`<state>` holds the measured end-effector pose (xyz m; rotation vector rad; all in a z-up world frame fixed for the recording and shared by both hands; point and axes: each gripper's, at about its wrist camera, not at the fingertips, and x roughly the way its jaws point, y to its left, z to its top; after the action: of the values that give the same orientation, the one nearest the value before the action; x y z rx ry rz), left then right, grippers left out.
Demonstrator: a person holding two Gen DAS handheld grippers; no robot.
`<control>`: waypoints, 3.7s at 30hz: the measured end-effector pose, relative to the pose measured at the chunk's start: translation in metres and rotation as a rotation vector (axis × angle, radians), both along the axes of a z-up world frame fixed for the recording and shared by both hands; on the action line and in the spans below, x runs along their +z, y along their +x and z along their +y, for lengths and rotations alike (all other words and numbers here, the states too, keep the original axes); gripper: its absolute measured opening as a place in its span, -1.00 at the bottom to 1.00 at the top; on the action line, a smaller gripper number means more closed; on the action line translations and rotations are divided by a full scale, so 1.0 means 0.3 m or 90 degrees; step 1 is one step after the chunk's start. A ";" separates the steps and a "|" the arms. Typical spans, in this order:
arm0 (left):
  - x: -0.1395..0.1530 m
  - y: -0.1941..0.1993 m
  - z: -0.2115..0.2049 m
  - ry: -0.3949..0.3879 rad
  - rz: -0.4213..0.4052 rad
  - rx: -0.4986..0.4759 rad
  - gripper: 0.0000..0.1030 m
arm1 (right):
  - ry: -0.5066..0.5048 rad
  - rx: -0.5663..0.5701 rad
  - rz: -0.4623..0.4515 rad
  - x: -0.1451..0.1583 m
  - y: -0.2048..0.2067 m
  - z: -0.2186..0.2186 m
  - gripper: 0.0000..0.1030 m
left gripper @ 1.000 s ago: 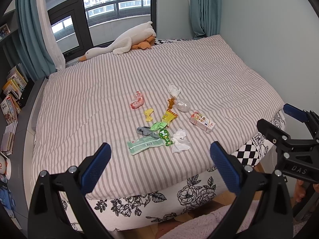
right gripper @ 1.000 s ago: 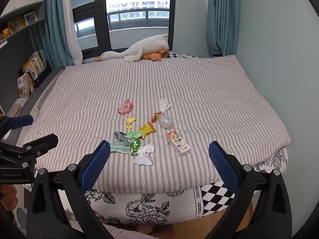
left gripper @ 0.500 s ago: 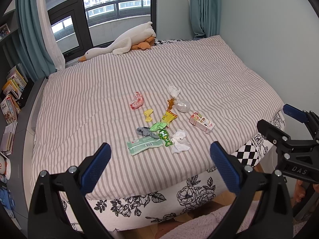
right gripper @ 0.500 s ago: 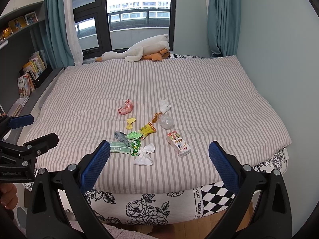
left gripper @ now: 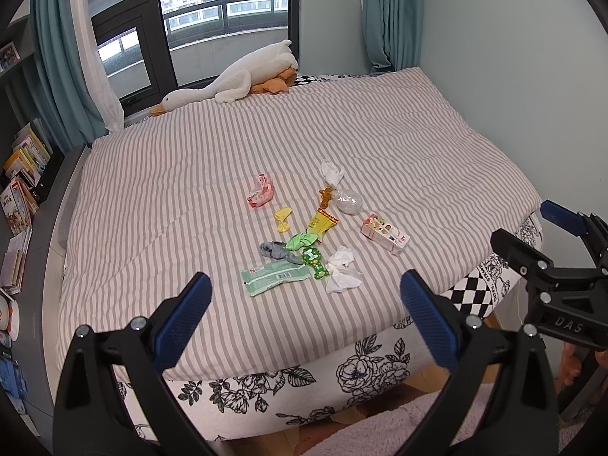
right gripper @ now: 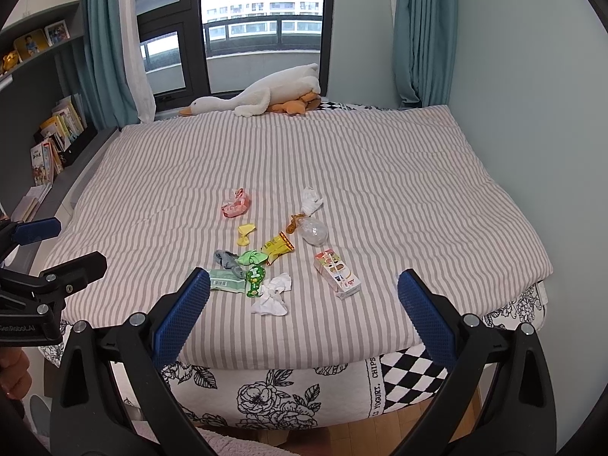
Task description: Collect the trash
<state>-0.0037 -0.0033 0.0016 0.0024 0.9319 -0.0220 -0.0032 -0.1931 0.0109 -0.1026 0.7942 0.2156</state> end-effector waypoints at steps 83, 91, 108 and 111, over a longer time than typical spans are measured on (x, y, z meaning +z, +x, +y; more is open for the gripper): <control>-1.003 0.502 -0.255 -0.105 0.204 0.096 -0.83 | -0.028 0.252 0.181 -0.972 0.654 -0.183 -0.09; -0.736 0.306 -0.134 -0.104 0.129 0.179 -0.83 | -0.016 0.326 0.135 -0.711 0.509 -0.104 -0.09; -0.421 -0.979 0.501 -0.070 0.021 0.656 -0.83 | 0.011 0.813 0.049 -0.390 -0.455 0.821 -0.09; -0.426 -1.251 0.620 -0.057 0.035 0.727 -0.83 | 0.019 0.880 0.064 -0.392 -0.735 1.018 -0.09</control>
<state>-0.3791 0.1829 -0.1262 -0.6130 0.8773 0.9945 -0.2236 0.1123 -0.1068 -0.6137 0.7040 1.5431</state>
